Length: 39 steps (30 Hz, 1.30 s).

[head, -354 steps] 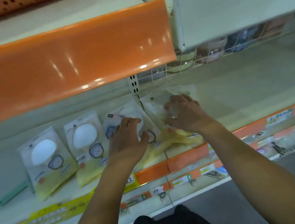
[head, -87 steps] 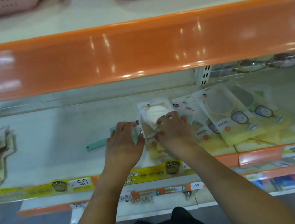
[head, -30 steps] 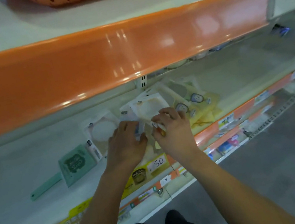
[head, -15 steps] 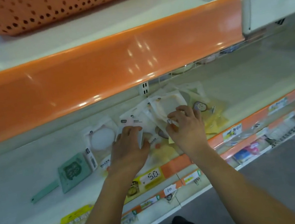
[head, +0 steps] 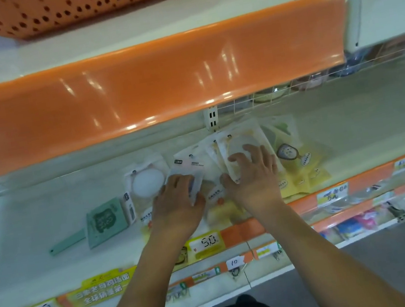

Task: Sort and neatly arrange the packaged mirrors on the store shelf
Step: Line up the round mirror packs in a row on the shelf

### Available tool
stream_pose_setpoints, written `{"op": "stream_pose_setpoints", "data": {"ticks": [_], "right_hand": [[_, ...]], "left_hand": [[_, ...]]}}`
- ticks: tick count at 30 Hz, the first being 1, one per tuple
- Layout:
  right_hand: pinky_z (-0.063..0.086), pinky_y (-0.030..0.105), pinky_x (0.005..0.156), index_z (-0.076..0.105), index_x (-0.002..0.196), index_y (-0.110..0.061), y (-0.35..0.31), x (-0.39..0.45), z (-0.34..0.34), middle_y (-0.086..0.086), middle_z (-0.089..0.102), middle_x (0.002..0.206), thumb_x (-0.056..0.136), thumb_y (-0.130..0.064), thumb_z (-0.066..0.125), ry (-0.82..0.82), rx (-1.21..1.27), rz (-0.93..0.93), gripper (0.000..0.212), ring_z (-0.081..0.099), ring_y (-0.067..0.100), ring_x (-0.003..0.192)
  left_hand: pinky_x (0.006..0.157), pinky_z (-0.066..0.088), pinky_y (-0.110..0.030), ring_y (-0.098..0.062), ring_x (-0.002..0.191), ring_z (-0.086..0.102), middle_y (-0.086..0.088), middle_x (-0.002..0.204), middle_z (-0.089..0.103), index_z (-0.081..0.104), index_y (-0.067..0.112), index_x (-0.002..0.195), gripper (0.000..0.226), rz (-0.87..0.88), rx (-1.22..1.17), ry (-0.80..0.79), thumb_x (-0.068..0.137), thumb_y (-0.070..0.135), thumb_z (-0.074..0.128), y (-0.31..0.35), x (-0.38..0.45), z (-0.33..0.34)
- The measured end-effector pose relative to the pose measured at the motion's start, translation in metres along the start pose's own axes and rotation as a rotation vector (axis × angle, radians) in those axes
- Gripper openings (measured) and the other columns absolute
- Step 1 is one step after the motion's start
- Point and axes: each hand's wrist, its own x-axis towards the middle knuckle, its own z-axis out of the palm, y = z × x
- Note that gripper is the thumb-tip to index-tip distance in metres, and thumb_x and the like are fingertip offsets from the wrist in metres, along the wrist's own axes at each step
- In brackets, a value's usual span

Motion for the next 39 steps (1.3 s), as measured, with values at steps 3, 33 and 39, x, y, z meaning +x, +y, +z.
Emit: {"op": "stream_pose_setpoints", "data": {"ticks": [3,33,39], "right_hand": [[0.030,0.050,0.109,0.056,0.126,-0.025,-0.018,0.002,0.004,0.002,0.035,0.147,0.088,-0.039,0.060,-0.053,0.087,-0.097,0.041,0.022,0.029,0.140],[0.031,0.041,0.109,0.047,0.133,-0.023,-0.191,-0.041,0.113,0.000,0.040,0.141,0.077,-0.047,0.068,-0.368,0.011,-0.499,0.064,0.030,0.022,0.136],[0.019,0.044,0.117,0.036,0.143,-0.028,-0.212,-0.036,0.125,0.002,0.024,0.156,0.077,-0.053,0.071,-0.441,-0.075,-0.517,0.079,0.011,0.025,0.148]], "left_hand": [[0.090,0.044,-0.038,-0.025,0.111,0.053,0.000,0.126,0.049,0.051,0.022,0.125,0.039,-0.065,0.006,0.034,0.088,0.034,0.055,-0.009,-0.008,-0.006],[0.085,0.049,-0.045,-0.031,0.105,0.058,-0.005,0.123,0.054,0.056,0.016,0.123,0.040,-0.336,-0.012,0.240,0.088,0.035,0.055,-0.177,-0.094,-0.079],[0.090,0.046,-0.044,-0.025,0.109,0.056,0.000,0.124,0.052,0.055,0.019,0.122,0.044,-0.310,-0.075,0.214,0.085,0.042,0.048,-0.210,-0.088,-0.090]]}}
